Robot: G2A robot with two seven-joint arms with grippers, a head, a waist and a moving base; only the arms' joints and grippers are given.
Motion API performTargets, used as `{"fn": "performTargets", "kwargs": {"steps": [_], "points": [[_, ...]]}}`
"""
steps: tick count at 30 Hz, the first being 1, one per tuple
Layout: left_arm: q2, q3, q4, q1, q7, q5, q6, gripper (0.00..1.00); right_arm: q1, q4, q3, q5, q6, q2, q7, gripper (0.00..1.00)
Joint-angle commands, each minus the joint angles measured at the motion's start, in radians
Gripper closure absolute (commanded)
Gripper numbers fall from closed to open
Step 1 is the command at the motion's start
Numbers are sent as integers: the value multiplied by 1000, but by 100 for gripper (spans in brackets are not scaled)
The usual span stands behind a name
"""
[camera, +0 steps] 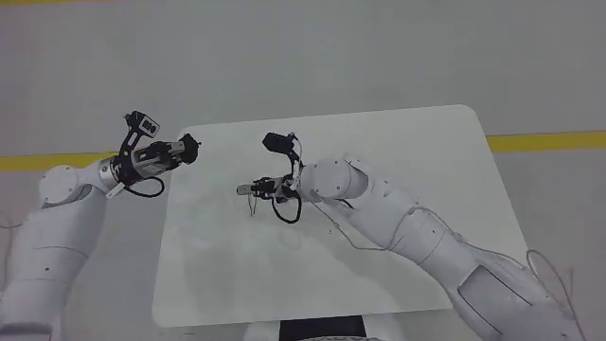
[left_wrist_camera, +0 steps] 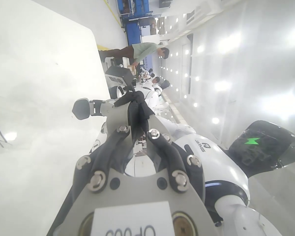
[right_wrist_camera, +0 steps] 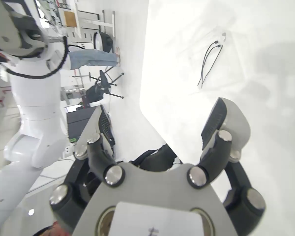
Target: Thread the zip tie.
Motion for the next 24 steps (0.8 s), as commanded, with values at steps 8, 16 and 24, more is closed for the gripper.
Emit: {"fn": "performTargets", "kwargs": {"steps": [8,16,24], "points": [[0,0,0,0,0,0,0,100,154,232,-114,-9,0,-134,59,0],[0,0,0,0,0,0,0,100,187,331,-138,8,0,-193,54,0],[0,0,0,0,0,0,0,100,191,342,-153,-19,0,-204,73,0]]}}
